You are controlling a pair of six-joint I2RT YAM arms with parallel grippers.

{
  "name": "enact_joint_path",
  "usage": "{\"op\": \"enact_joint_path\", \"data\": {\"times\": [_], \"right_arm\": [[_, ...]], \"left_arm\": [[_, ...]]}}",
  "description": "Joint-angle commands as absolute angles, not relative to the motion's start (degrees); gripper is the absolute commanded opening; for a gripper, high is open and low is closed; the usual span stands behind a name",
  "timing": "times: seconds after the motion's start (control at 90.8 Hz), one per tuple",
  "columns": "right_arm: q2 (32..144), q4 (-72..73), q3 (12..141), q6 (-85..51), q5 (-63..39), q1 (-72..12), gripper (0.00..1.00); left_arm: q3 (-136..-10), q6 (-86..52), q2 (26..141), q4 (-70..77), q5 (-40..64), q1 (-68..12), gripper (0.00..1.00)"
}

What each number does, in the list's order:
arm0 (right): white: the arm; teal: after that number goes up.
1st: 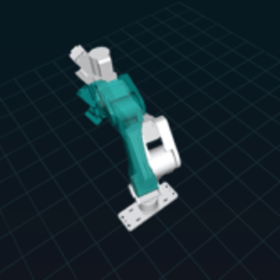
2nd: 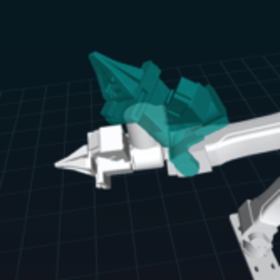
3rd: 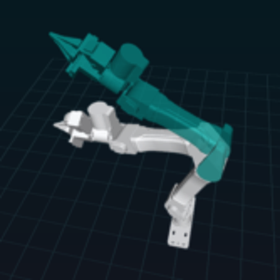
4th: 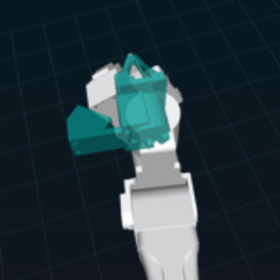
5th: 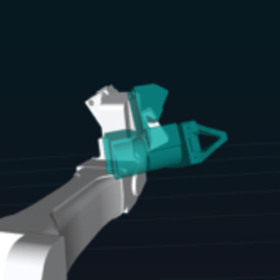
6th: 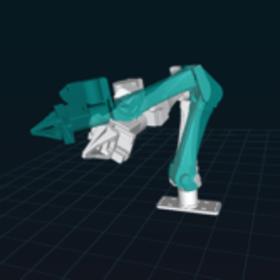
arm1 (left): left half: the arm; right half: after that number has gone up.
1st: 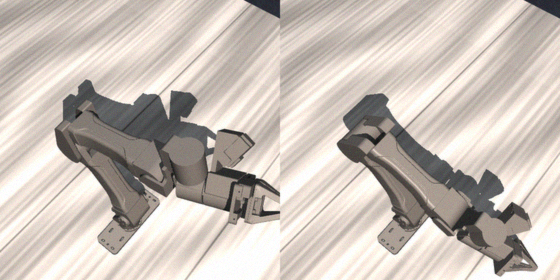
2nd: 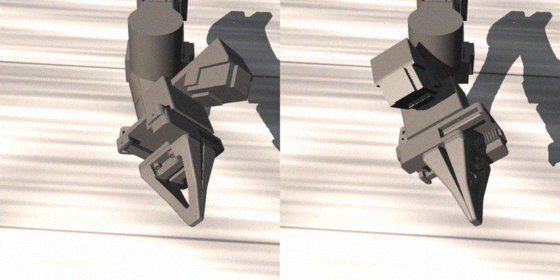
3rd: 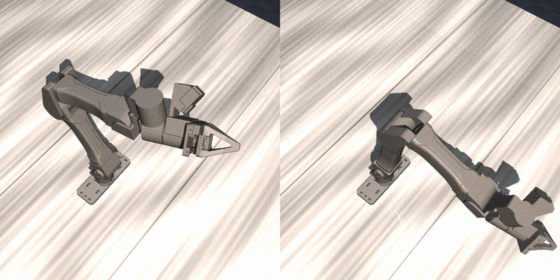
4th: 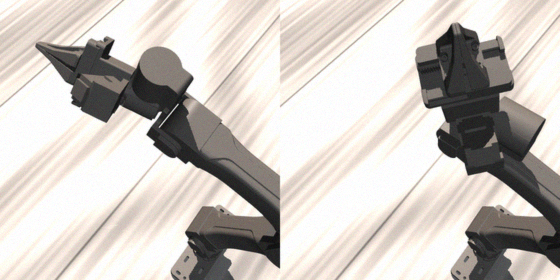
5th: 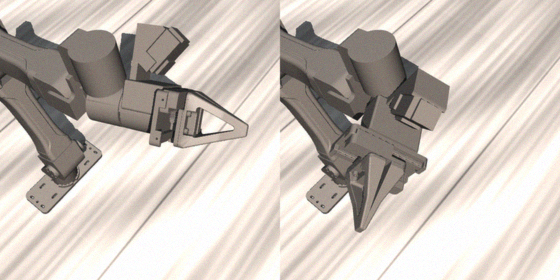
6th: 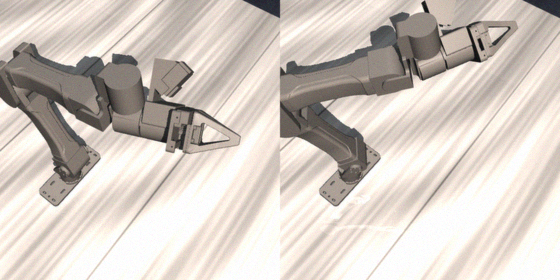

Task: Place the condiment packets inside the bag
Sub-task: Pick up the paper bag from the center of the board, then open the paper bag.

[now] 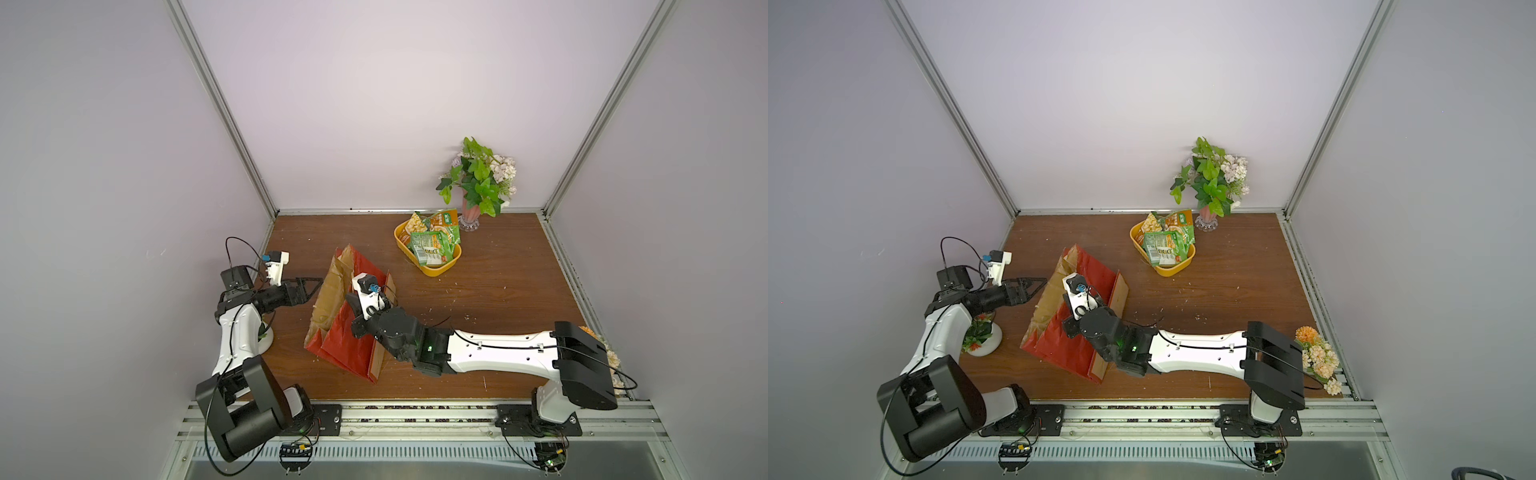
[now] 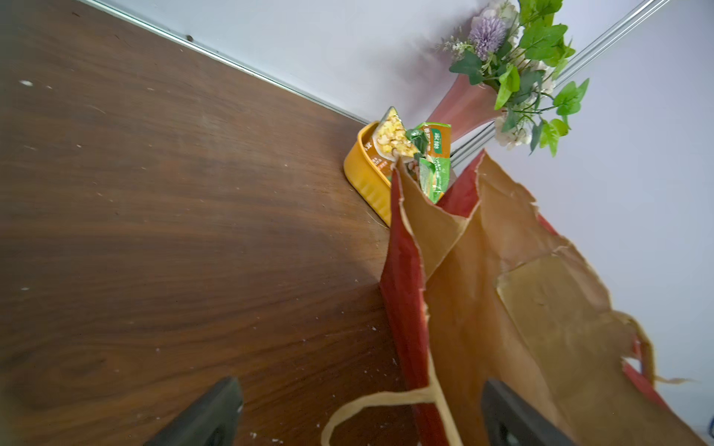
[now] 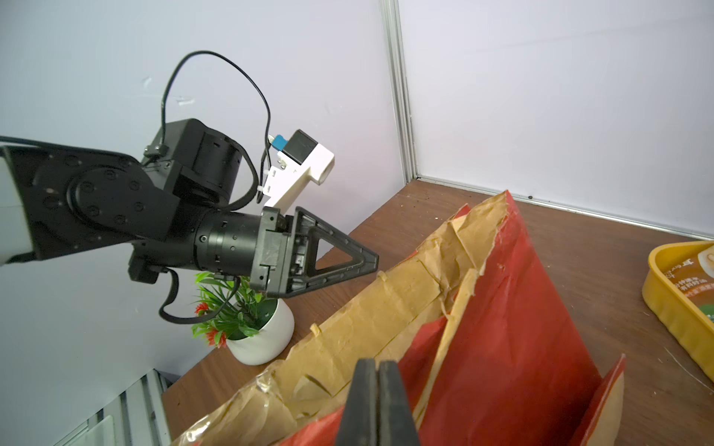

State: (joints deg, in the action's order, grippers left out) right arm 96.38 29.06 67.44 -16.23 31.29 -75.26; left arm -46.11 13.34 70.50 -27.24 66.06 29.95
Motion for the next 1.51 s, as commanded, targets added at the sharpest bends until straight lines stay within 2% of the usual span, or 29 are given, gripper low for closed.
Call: {"op": "enact_joint_path", "data": {"times": [0.0,0.319,0.506,0.649,0.837,1.079,1.112,1.233,1.299,1.376,1.497], "right_arm": [[93.75,35.48,66.63,-14.22,30.49,-75.32,0.00],[92.23,40.82,62.23,-12.82,30.99,-75.37,0.00],[90.96,42.96,60.15,-12.29,31.42,-75.32,0.00],[90.27,43.62,59.01,-11.99,32.09,-75.32,0.00],[89.79,43.51,58.68,-11.52,32.35,-75.32,0.00],[89.12,43.12,58.62,-10.03,32.87,-75.32,0.00],[89.04,43.13,58.77,-9.68,32.86,-75.32,0.00],[88.72,42.43,59.50,-8.68,33.90,-75.32,0.00],[88.24,41.42,59.84,-8.47,34.98,-75.32,0.00],[87.14,40.46,59.59,-8.71,36.07,-75.32,0.00],[85.03,39.15,58.52,-10.12,38.52,-75.32,0.02]], "left_arm": [[-47.71,14.87,66.69,-31.64,70.94,30.40,1.00],[-47.07,14.20,56.93,-31.48,63.40,26.08,1.00],[-48.54,13.84,60.64,-31.42,57.90,22.16,1.00],[-50.54,13.27,64.61,-31.56,53.58,18.80,0.92],[-52.37,14.54,65.08,-32.29,47.12,10.73,0.87],[-53.58,14.85,67.41,-34.11,42.38,5.52,0.68],[-53.54,14.84,67.69,-34.15,41.54,4.35,0.60],[-55.61,14.29,68.05,-34.89,36.49,0.48,0.21],[-58.76,14.03,67.65,-35.84,33.51,-0.23,0.08],[-63.00,13.46,66.26,-35.96,26.99,-0.93,0.01],[-69.33,12.76,64.05,-35.86,18.81,-1.23,0.01]]}}
